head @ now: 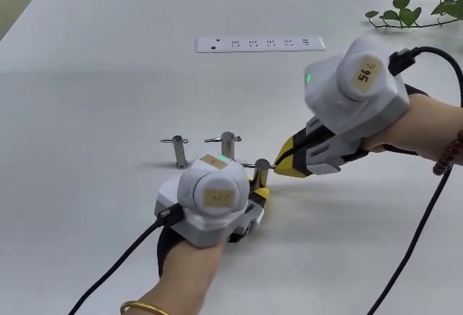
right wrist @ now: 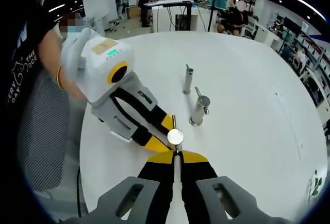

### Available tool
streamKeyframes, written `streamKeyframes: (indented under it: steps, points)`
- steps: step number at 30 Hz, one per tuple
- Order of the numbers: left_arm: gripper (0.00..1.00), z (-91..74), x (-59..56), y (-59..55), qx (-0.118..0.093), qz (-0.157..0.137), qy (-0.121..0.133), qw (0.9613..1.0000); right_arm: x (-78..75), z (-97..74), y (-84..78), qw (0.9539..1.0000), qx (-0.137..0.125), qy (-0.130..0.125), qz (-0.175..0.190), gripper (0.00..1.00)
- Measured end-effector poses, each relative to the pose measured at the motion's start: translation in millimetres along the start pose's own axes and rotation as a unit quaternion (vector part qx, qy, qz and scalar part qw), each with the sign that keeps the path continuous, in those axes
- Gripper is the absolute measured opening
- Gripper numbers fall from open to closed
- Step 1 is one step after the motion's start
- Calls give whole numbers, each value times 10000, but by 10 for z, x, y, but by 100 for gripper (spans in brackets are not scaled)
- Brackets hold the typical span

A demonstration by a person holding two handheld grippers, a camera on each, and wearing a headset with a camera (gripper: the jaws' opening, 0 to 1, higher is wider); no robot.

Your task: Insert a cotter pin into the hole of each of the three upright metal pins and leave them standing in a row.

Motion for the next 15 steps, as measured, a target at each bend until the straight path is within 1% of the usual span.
streamKeyframes:
  steps: [7, 15]
  points:
    - [10, 1, -13, 2, 8, -38, 72, 10000, -15, 9, 11, 10000, 5, 0, -94, 0]
    - [10, -1, -15, 3, 14, -39, 93, 9999, -7, 17, 20, 9999, 18, -2, -161, 0]
Point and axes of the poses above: the centre of the closed fingertips' face, and the gripper's own axes: z roughly forward along the fingers, x roughly to its left, y roughly out of its top, the point moved 10 cm from there along -z, roughly backward along the fingers, and after that the axes turned 10 degrees about y, right-handed, at the moved point
